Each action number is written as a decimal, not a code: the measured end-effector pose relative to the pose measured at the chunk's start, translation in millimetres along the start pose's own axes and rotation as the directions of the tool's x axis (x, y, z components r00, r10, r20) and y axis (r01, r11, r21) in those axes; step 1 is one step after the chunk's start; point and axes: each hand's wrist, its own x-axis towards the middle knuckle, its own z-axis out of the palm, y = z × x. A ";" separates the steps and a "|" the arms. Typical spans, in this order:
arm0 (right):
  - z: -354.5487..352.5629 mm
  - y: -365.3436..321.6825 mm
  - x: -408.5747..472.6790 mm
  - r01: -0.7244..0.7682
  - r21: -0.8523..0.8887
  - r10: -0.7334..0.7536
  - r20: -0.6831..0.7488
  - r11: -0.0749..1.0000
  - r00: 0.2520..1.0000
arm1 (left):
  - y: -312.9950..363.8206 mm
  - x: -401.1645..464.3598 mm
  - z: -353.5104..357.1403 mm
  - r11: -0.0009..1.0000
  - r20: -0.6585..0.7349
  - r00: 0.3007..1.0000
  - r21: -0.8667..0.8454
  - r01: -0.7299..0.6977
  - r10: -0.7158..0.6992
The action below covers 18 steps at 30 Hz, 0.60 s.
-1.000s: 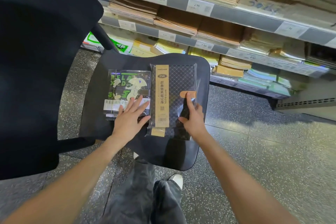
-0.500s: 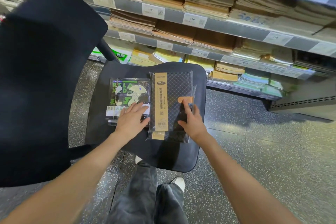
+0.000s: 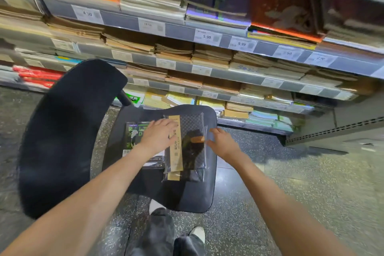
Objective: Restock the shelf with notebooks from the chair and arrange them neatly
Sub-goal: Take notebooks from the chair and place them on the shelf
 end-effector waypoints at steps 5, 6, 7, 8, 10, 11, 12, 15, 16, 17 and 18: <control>-57.0 -22.5 -12.7 0.016 -0.003 -0.017 -0.079 1.000 0.997 | 16.9 6.8 -60.9 0.999 -0.072 0.996 0.009 -0.050 0.051; -69.1 -26.9 -14.9 0.025 -0.015 -0.027 -0.099 1.000 0.995 | 20.6 7.6 -74.6 0.998 -0.082 0.995 0.011 -0.060 0.060; -81.0 -30.5 -16.4 0.029 -0.035 -0.033 -0.109 0.999 0.994 | 24.5 8.1 -88.9 0.997 -0.088 0.993 0.024 -0.072 0.074; -93.3 -34.6 -18.3 0.029 -0.060 -0.036 -0.113 0.998 0.993 | 28.4 7.9 -103.4 0.995 -0.098 0.991 0.043 -0.085 0.089; -118.4 -42.4 -21.5 0.020 -0.103 -0.032 -0.116 0.994 0.993 | 36.2 6.5 -133.3 0.992 -0.122 0.985 0.063 -0.112 0.119; -131.1 -46.8 -24.0 0.018 -0.110 -0.031 -0.120 0.994 0.992 | 40.1 5.8 -147.7 0.990 -0.134 0.982 0.067 -0.124 0.132; -143.9 -51.4 -26.8 0.021 -0.113 -0.036 -0.128 0.993 0.991 | 44.0 5.7 -162.0 0.988 -0.150 0.978 0.075 -0.137 0.147; -186.7 -68.5 -39.8 0.022 -0.111 -0.042 -0.186 0.994 0.982 | 58.7 3.8 -206.9 0.982 -0.175 0.968 0.092 -0.167 0.181; -201.9 -74.8 -45.7 0.028 -0.109 -0.052 -0.221 0.994 0.974 | 64.1 3.1 -222.0 0.982 -0.167 0.969 0.095 -0.166 0.180; -217.1 -80.7 -51.6 0.033 -0.106 -0.060 -0.260 0.994 0.964 | 69.6 2.2 -237.9 0.983 -0.152 0.974 0.098 -0.155 0.169; -232.3 -86.5 -58.2 0.042 -0.102 -0.071 -0.304 0.994 0.950 | 74.4 1.8 -253.6 0.984 -0.149 0.975 0.098 -0.149 0.162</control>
